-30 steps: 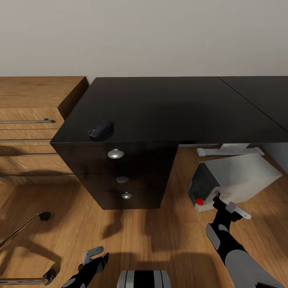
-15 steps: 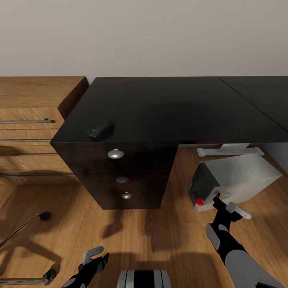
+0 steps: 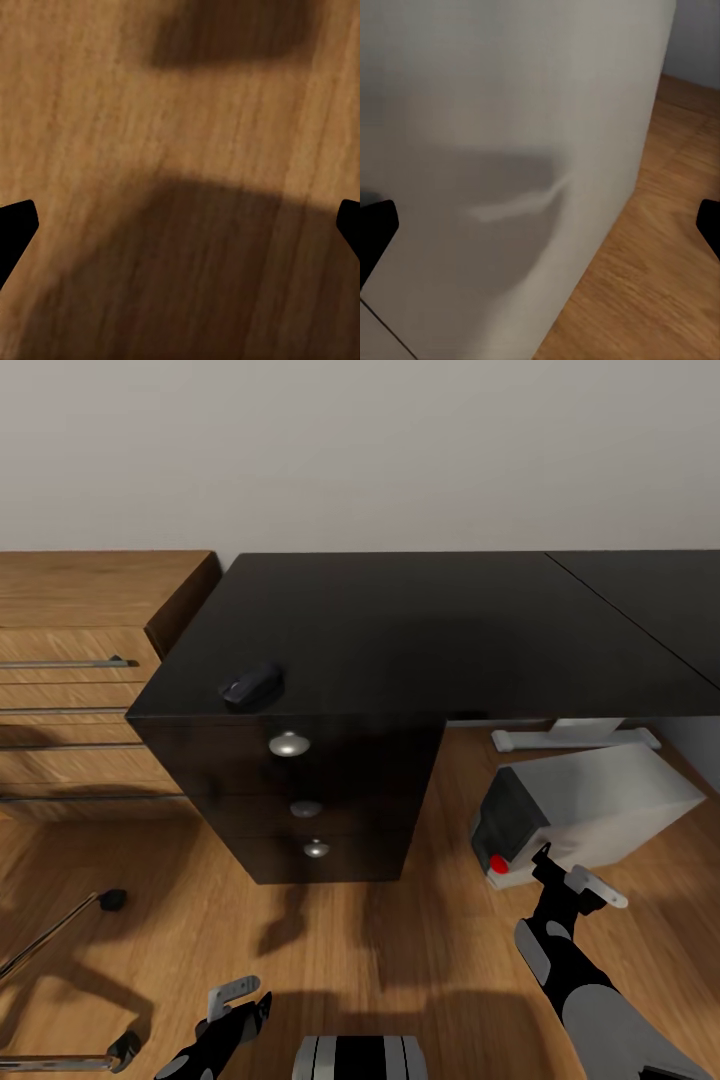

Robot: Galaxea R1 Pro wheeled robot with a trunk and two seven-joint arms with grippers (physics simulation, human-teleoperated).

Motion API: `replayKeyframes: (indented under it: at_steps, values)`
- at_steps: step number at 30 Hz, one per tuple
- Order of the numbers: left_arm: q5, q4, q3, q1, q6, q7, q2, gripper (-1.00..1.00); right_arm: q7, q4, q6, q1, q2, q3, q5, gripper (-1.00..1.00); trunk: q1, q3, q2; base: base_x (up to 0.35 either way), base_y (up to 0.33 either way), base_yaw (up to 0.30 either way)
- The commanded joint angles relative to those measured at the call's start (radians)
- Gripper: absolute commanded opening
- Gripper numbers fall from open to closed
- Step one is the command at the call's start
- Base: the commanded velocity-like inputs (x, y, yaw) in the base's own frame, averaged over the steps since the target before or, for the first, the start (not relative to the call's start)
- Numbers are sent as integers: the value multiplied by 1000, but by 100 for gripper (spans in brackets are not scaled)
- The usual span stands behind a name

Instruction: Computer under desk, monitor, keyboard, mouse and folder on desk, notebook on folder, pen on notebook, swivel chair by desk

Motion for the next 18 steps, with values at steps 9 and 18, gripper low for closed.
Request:
replayKeyframes:
  at_steps: [9, 18]
  values:
    - [10, 0, 5, 0, 0, -9, -1, 100, 4, 2, -4, -1, 0, 4, -2, 100, 0, -1, 0, -79, 0, 0]
    - [10, 0, 5, -1, 0, -9, -1, 100, 4, 3, -4, -1, 0, 5, -3, 100, 0, -1, 0, -8, 0, 0]
